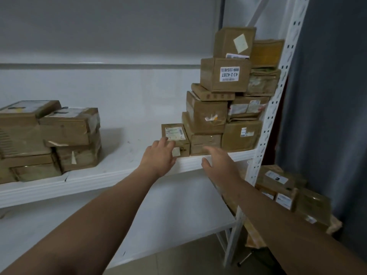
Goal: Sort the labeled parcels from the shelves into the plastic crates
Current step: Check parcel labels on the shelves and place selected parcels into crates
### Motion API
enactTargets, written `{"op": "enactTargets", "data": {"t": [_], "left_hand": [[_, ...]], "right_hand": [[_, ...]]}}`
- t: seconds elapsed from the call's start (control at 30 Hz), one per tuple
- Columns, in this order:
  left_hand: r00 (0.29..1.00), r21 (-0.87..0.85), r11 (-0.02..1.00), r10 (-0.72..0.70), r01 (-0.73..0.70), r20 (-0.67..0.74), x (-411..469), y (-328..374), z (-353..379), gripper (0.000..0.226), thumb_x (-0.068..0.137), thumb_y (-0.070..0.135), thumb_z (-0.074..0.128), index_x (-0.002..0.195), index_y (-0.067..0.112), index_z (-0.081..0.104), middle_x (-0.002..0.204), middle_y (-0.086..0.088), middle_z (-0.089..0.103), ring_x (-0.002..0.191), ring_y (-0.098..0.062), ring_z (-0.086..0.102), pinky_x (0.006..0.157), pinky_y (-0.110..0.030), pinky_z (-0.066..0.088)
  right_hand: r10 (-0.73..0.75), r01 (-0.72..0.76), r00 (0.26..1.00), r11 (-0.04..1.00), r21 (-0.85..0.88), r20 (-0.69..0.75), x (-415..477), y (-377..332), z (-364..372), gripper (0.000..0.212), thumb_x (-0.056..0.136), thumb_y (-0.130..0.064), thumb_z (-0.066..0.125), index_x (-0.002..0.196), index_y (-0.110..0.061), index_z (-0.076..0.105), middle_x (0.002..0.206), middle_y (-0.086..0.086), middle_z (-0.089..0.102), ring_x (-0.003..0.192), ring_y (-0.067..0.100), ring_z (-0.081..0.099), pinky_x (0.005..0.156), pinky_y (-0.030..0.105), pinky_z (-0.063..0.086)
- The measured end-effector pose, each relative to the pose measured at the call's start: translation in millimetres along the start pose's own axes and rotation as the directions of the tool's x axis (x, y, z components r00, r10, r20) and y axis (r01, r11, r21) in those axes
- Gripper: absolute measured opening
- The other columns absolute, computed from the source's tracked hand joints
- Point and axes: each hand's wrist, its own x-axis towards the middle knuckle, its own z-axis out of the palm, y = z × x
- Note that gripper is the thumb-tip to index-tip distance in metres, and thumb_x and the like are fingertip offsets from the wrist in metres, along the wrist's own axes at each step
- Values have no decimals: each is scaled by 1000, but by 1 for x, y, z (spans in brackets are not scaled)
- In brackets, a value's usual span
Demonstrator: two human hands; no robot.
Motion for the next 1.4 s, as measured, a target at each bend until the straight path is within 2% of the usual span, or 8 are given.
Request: {"op": "enactTargets", "data": {"t": [0.2, 0.33, 0.67, 0.8, 0.9, 1.0, 1.13, 1.4], "left_hand": [[991, -64, 994, -82, 89, 102, 68, -24, 36, 68, 94, 39, 54, 151, 26, 19, 157, -16, 10, 135, -36, 31, 105, -45, 36], [969, -220, 966, -84, 136, 230, 77, -42, 63, 55, 99, 36, 45, 149, 35, 23, 137, -13, 46, 115, -29, 53, 94, -37, 44], [981, -505, 855, -179, 120, -70, 33, -74, 77, 47, 97, 30, 53, 143, 26, 43, 122, -7, 65, 103, -27, 61, 81, -27, 42], [963, -531, 846, -183, 50, -200, 20, -88, 79, 42, 94, 22, 59, 135, 21, 52, 121, -5, 66, 100, -26, 65, 81, -28, 46], [920, -553, 831, -163, -67, -357, 16, -99, 79, 40, 90, 15, 64, 129, 23, 59, 133, 0, 59, 109, -14, 62, 90, -23, 48], [906, -750, 655, -258, -92, -336, 7, -98, 70, 25, 93, 26, 59, 117, 36, 57, 125, 13, 61, 109, 2, 59, 91, -19, 50], [838, -981, 169, -519, -92, -168, 0, -89, 61, 25, 92, 12, 57, 108, 28, 46, 114, 14, 59, 105, 3, 60, 84, -13, 49], [841, -988, 134, -524, -78, -137, -10, -101, 63, 29, 94, 6, 55, 119, 22, 55, 121, 13, 62, 115, -2, 57, 92, -17, 48]], "right_hand": [[51, -69, 988, 990, 126, 144, 57, 8, 52, 49, 95, -26, 49, 143, -13, 42, 141, 5, 48, 129, 22, 44, 105, 35, 38], [137, -185, 978, 920, 346, 159, 75, 6, 81, 47, 90, -29, 51, 135, -16, 51, 127, 1, 61, 116, 18, 56, 99, 39, 47], [169, -145, 985, 781, 608, 18, 89, -28, 120, 40, 92, -45, 52, 123, -21, 55, 117, 3, 56, 100, 14, 58, 85, 31, 51], [139, -112, 990, 713, 692, 16, 102, -47, 127, 9, 96, -26, 55, 97, -17, 52, 103, 3, 54, 91, 0, 55, 76, 13, 44], [178, -96, 984, 642, 761, -27, 104, -55, 133, 22, 94, -25, 59, 108, -14, 45, 103, -5, 53, 90, -7, 56, 74, 9, 46], [212, -116, 977, 547, 829, -2, 106, -56, 130, 34, 94, -30, 58, 125, -22, 46, 112, -9, 57, 101, -1, 58, 76, 11, 49], [71, 11, 996, 556, 831, -61, 102, -64, 129, 45, 97, -20, 55, 140, -25, 44, 131, -9, 56, 117, 1, 53, 90, 15, 48], [-22, 138, 989, 528, 838, -148, 92, -75, 142, 48, 98, -9, 51, 140, -27, 36, 137, -14, 49, 127, 3, 47, 97, 19, 45]]}}
